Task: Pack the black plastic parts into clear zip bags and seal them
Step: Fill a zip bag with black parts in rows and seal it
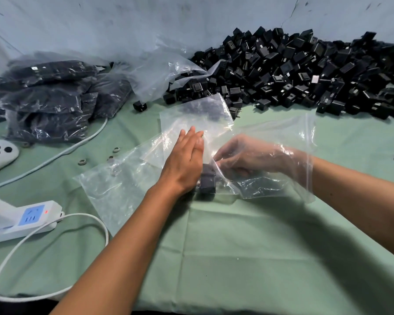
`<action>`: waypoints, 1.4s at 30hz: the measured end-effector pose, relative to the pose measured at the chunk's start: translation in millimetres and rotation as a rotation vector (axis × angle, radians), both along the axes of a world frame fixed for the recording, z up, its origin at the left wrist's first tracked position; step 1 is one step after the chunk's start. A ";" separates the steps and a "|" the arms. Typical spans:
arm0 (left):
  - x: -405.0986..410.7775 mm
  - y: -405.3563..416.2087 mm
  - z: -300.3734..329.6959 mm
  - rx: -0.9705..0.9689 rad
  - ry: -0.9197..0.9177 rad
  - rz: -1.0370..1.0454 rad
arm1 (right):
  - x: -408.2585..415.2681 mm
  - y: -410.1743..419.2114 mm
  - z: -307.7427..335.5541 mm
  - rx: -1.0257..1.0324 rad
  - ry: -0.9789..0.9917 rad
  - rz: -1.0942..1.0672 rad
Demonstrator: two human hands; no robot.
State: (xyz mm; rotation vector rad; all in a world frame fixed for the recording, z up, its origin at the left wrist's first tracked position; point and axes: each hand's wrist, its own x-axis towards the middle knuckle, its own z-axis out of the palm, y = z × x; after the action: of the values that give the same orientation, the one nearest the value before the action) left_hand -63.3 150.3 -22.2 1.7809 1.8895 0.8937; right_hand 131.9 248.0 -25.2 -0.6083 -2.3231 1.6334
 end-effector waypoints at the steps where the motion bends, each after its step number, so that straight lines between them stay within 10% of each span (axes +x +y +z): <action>1: 2.3 2.0 -0.6 -0.017 0.113 -0.026 | 0.6 -2.2 1.9 -0.010 -0.015 -0.028; 5: 12.8 7.1 -2.9 -0.145 0.434 -0.039 | 1.1 -6.1 7.8 0.064 -0.125 -0.104; 12: 13.4 5.2 -1.2 -0.184 0.490 -0.045 | 99.3 25.8 45.2 -0.164 -0.402 -0.295; 16: 12.3 6.0 -3.1 -0.177 0.475 -0.045 | 140.9 53.5 72.9 0.277 -0.838 -0.814; 21: 11.3 5.3 -5.2 -0.170 0.444 -0.054 | 54.7 72.5 88.6 0.546 -0.462 -0.957; 26: 11.5 5.5 -5.1 -0.158 0.439 -0.056 | -28.9 93.2 57.7 0.749 -0.637 -0.636; 42: 15.0 2.6 -1.0 -0.169 0.486 -0.058 | 100.0 41.4 64.4 0.352 -0.235 -1.131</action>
State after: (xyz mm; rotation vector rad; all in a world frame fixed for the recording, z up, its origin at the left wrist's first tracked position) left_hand -48.3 152.9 -23.2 2.0647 2.1042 0.2785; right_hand 231.9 289.4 39.2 -1.6533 -1.6880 0.6306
